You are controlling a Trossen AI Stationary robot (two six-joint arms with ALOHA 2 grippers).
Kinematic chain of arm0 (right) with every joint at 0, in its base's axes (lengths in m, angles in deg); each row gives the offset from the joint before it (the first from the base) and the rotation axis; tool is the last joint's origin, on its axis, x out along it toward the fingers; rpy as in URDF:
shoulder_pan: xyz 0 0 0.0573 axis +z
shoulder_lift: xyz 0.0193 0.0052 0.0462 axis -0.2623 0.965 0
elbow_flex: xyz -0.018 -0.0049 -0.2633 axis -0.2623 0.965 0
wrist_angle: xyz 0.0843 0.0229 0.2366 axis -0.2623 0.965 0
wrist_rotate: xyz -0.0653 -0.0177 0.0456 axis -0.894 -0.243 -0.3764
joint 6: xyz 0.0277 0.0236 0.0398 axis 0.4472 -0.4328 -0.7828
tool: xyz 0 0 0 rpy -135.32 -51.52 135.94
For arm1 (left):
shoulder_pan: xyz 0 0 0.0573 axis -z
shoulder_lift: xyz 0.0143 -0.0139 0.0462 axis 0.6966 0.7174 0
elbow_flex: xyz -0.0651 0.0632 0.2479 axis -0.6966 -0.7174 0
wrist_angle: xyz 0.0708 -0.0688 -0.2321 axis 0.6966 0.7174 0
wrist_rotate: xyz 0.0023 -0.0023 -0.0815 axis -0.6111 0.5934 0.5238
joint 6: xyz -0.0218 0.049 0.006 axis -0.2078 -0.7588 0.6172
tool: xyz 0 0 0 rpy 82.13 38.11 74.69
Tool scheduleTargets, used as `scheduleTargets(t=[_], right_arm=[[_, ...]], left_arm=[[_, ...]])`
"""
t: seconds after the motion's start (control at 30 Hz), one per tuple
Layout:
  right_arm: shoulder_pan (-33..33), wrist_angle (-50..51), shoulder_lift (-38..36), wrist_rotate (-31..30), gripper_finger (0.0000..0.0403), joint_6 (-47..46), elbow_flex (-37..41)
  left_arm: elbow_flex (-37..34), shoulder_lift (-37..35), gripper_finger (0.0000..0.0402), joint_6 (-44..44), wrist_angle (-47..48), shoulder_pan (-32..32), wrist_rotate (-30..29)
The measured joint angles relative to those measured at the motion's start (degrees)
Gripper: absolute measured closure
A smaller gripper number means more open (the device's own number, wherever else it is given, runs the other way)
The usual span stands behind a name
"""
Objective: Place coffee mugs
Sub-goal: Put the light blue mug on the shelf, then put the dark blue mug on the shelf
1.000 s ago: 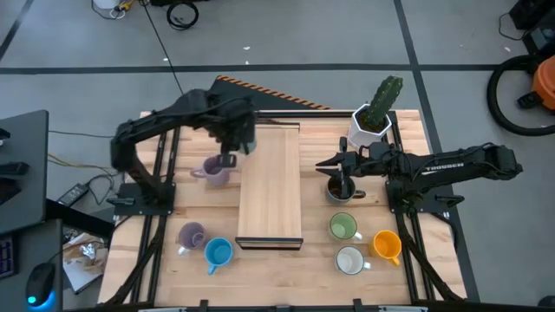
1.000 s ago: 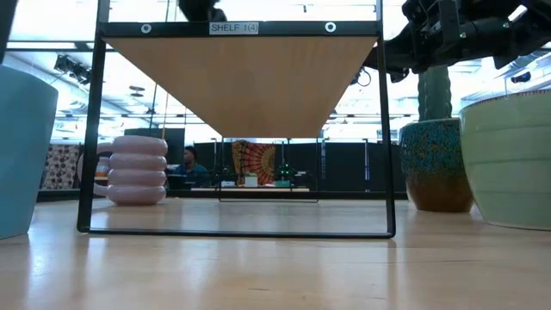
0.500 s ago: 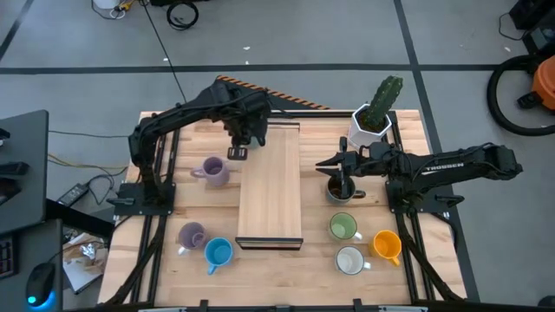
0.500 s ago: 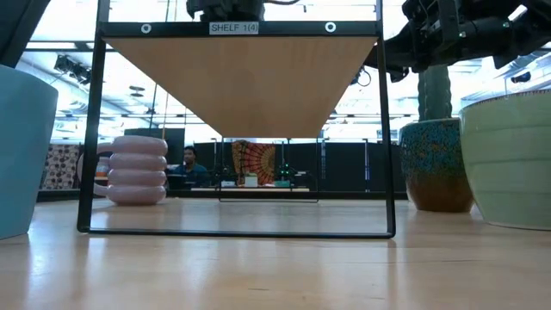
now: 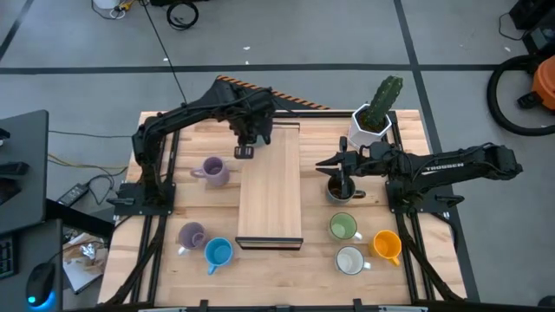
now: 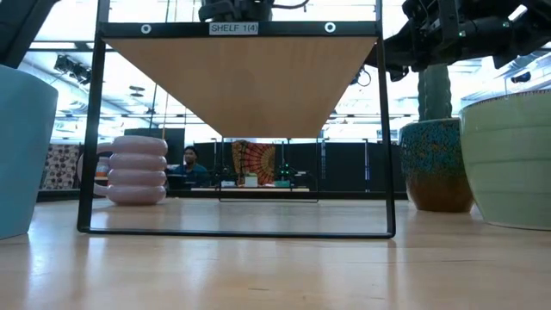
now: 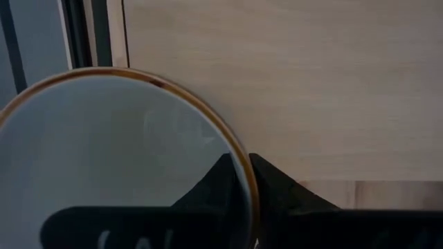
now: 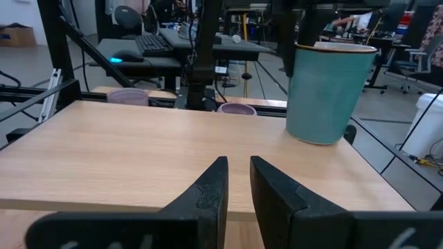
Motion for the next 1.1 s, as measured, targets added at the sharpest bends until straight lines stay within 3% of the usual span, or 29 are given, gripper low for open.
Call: scheduleTargets(t=[0.2,0.53,0.73,0.97,1.1], right_arm=[[0.0,-0.1,0.0,0.6,0.0334,-0.4,0.0],[0.0,-0.2,0.0,0.6,0.0334,-1.0,0.0],[0.0,-0.3,0.0,0.6,0.0334,-1.0,0.0],[0.0,-0.3,0.0,0.6,0.0334,-0.9,0.0],[0.0,0.2,0.0,0.6,0.0334,-0.9,0.0]], left_arm=[[-0.1,0.0,0.0347,1.9,-0.8,0.0,-0.2],[-0.3,0.0,0.0243,1.7,-4.7,1.2,-0.5],[1.0,-1.6,0.02,1.5,-5.5,1.3,-0.7],[5.3,-7.1,0.02,1.6,-6.7,1.2,1.2],[-0.8,-13.8,0.0213,2.8,-13.1,1.3,5.1]])
